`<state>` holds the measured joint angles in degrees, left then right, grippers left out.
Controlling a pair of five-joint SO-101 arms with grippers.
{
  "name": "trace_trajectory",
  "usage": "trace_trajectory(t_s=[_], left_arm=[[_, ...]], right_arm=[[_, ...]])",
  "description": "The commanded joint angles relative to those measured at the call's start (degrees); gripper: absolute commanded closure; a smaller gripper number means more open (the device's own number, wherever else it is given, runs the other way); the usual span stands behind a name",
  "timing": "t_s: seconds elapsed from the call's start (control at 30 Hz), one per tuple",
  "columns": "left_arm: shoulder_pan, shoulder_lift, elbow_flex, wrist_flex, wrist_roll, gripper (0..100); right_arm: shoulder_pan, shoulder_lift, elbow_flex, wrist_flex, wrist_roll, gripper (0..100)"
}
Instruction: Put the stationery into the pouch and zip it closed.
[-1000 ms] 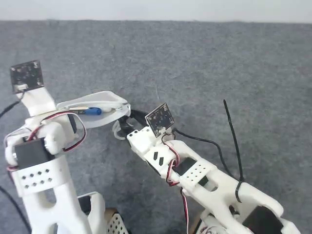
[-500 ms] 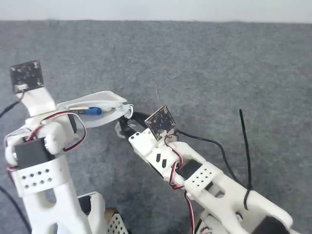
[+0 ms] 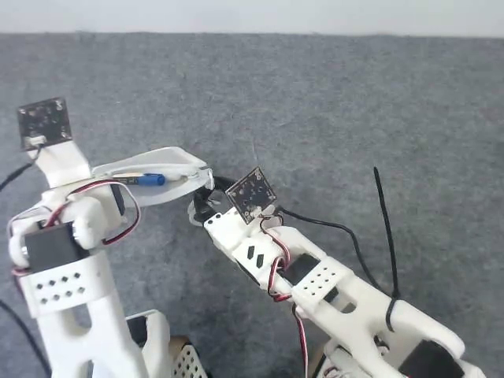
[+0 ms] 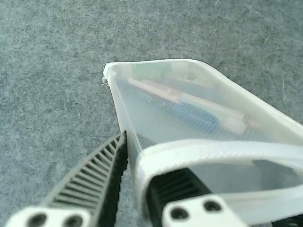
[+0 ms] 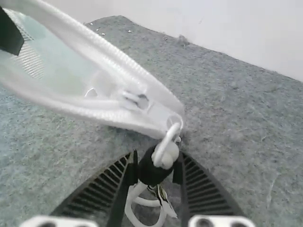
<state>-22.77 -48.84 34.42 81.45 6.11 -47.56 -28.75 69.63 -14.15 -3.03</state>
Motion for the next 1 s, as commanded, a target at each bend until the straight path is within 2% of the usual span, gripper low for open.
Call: trace_trajectory(t_s=[0.0,0.13,0.27,0.4,0.6,0.87,0.97], left_arm=[[0.3,0.2,-0.5,-1.4,0.5,99],[0.3,0.2,-0.5,-1.4,0.5,99],[0.3,0.2,-0.5,-1.4,0.5,99],[0.3,0.2,-0.5,-1.4,0.5,99],[0.3,0.2,-0.5,-1.4,0.5,99],[0.3,0.2,-0.6,-1.4,0.5,99],[0.5,0.2,-0.7,-1.4,0.1,99]], right_arm=[[1.4,-0.3,-3.2,-2.8,0.8,88.3],[2.1,-0.2,-3.2,-3.2,0.8,88.8],[2.1,-0.4,-3.1,-3.4,1.1,99.7],[2.1,-0.4,-2.8,-3.0,1.1,99.4],[1.2,-5.4,1.0,-2.2,6.1,99.2],[-1.8,-19.6,-0.9,24.0,6.7,99.2],[-3.7,-25.5,-0.9,32.4,10.7,99.2]])
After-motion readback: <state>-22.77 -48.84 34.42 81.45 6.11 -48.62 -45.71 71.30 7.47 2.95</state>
